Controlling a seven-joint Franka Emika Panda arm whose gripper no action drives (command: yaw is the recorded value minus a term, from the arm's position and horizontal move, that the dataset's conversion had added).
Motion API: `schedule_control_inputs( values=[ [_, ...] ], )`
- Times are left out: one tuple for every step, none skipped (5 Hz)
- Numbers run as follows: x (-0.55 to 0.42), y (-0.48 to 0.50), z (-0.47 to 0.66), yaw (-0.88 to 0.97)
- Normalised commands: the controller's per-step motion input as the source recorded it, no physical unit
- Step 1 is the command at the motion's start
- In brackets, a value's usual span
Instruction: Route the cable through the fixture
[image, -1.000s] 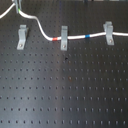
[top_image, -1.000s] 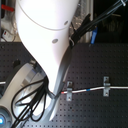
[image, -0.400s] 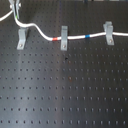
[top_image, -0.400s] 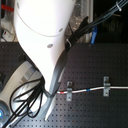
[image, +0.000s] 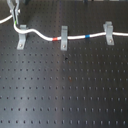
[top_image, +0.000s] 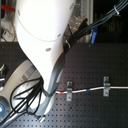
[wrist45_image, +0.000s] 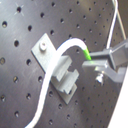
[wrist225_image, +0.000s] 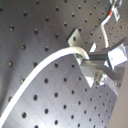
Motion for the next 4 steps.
schedule_control_inputs(
  values=[
    [-0.001, 0.084, 0.00, 0.07],
    [-0.293, -0.239, 0.11, -0.22],
    [-0.279, -0.215, 0.11, -0.23],
    [-0.008, 0.023, 0.00, 0.00]
  ],
)
